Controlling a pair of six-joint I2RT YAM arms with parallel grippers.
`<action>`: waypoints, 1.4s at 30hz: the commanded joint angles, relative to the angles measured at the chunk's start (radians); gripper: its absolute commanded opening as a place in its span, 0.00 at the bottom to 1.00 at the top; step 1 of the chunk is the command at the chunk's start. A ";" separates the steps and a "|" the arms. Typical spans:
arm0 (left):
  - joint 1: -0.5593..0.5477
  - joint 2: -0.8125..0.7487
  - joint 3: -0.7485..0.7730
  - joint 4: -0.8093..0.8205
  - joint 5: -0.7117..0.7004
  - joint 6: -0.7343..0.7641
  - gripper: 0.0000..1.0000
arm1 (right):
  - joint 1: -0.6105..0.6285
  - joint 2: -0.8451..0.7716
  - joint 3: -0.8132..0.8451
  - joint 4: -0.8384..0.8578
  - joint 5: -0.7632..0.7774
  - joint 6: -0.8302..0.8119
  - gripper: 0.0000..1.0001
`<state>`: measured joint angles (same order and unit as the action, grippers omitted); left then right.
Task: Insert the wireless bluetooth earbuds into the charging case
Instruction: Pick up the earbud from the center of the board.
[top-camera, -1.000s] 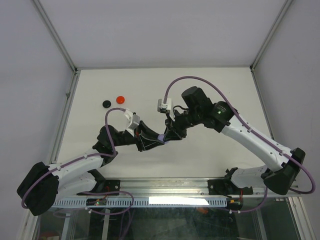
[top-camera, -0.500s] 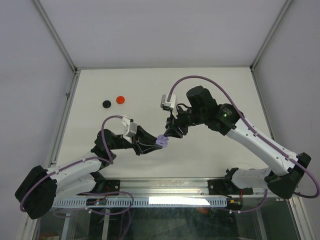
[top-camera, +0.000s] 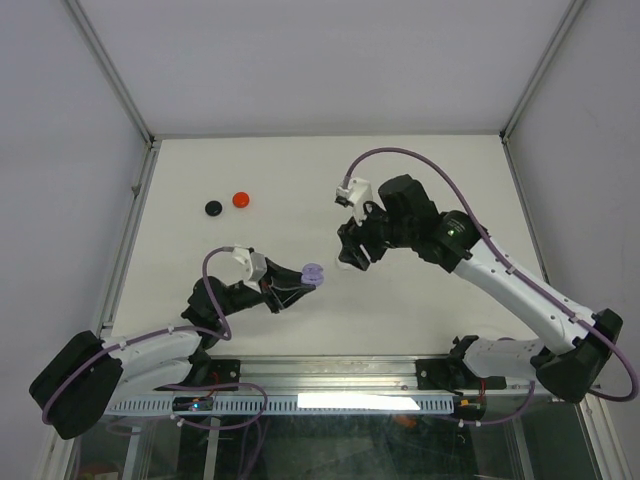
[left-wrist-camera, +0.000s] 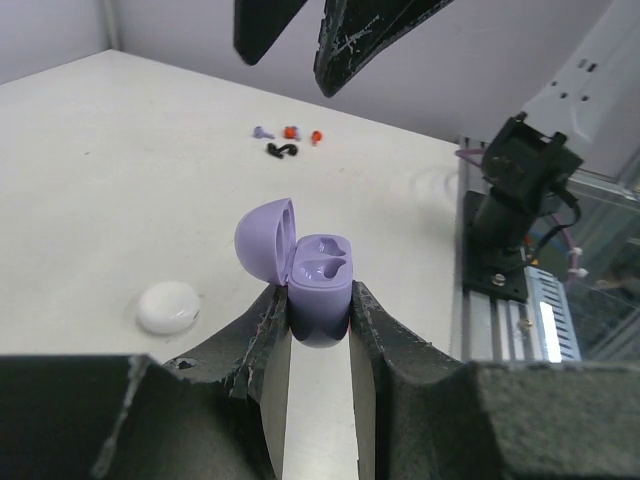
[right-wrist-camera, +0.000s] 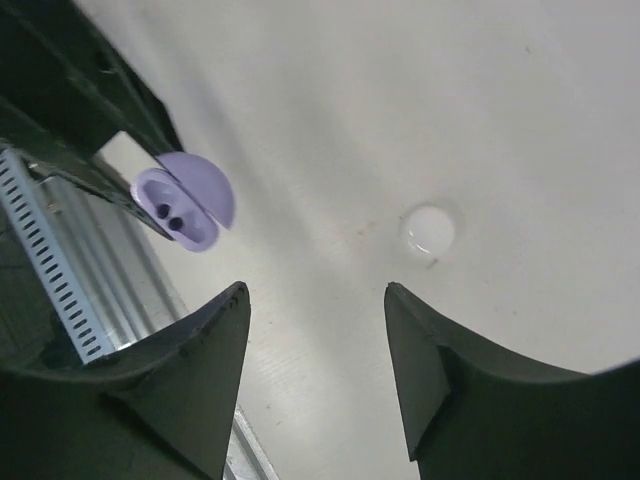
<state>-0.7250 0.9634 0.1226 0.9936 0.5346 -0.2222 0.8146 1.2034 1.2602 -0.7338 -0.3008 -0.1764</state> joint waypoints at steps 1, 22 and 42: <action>0.002 -0.035 -0.050 0.120 -0.196 0.056 0.00 | -0.071 -0.017 -0.041 0.026 0.184 0.138 0.60; 0.073 0.030 -0.074 0.126 -0.310 0.207 0.00 | -0.702 0.121 -0.233 0.151 0.538 0.447 0.62; 0.073 0.053 -0.053 0.036 -0.277 0.190 0.00 | -0.955 0.512 -0.119 0.281 0.521 0.396 0.50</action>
<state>-0.6590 1.0080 0.0544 1.0107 0.2199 -0.0544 -0.1135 1.6772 1.0721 -0.5053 0.2485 0.2546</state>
